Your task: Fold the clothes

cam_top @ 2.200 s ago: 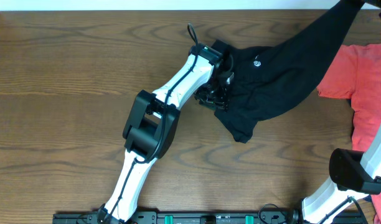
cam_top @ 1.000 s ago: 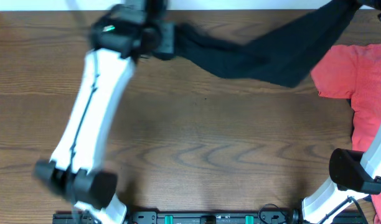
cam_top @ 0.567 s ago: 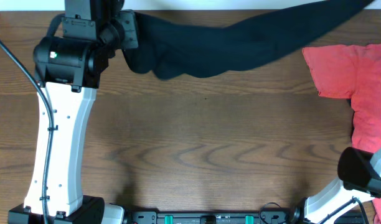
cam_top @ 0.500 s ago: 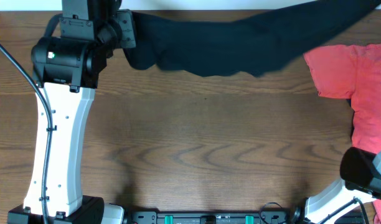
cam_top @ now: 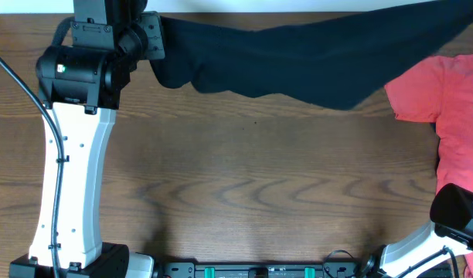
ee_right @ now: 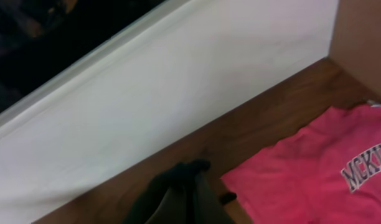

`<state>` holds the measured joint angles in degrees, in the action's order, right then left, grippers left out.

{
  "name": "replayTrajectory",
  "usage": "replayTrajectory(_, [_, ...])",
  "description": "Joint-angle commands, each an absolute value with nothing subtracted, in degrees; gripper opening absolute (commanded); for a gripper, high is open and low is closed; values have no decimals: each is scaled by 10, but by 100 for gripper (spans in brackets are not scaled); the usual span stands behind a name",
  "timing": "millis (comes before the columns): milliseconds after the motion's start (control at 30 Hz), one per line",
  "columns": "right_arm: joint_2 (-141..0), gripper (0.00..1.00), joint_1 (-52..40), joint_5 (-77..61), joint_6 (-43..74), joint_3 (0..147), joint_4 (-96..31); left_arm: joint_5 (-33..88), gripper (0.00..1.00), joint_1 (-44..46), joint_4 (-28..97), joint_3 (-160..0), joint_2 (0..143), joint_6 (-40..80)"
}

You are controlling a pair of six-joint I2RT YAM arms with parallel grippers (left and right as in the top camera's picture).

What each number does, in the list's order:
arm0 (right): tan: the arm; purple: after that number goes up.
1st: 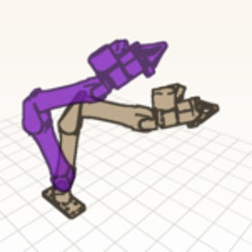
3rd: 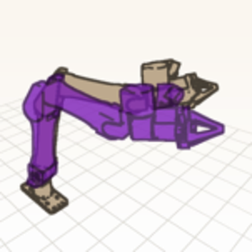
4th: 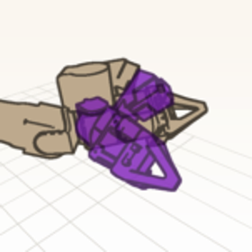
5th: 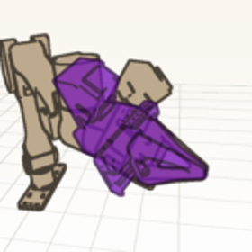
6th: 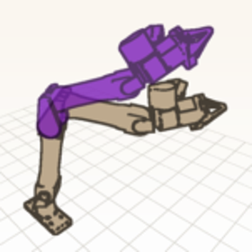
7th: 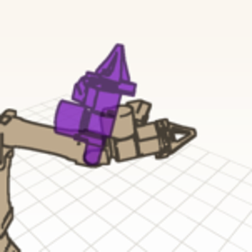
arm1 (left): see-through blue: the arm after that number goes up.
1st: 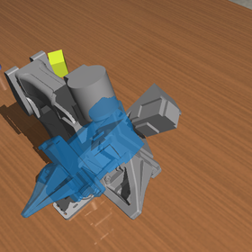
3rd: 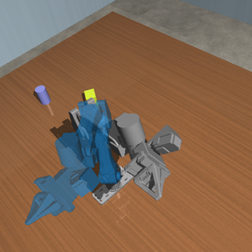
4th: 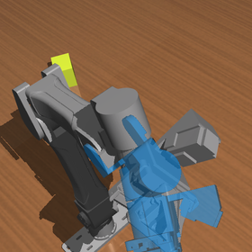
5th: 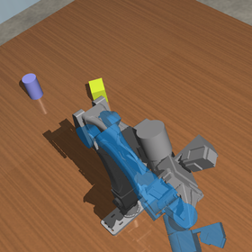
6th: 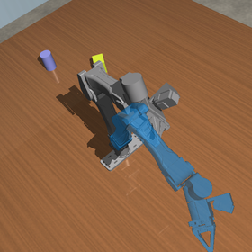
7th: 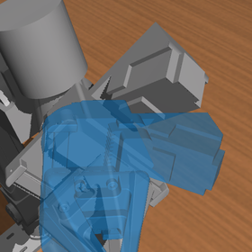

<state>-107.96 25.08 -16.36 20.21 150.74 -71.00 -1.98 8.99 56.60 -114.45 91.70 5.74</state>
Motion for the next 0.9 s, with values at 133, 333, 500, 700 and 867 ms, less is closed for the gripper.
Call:
replayTrajectory(133, [-1115,1,206,-174,192,1509,-739,-41,6,83,564,-1150,901,50])
replayTrajectory(333, [-1185,1,181,-174,193,1509,-772,-41,6,83,571,-1150,903,50])
replayTrajectory(500, [-1228,1,165,-174,177,1509,-773,-41,6,83,582,-1150,910,50])
replayTrajectory(700, [-1234,1,156,-142,171,1509,-776,-41,6,83,593,-1149,922,50])
replayTrajectory(867, [-1234,1,152,-122,147,1509,-783,-41,6,84,595,-1149,929,50])
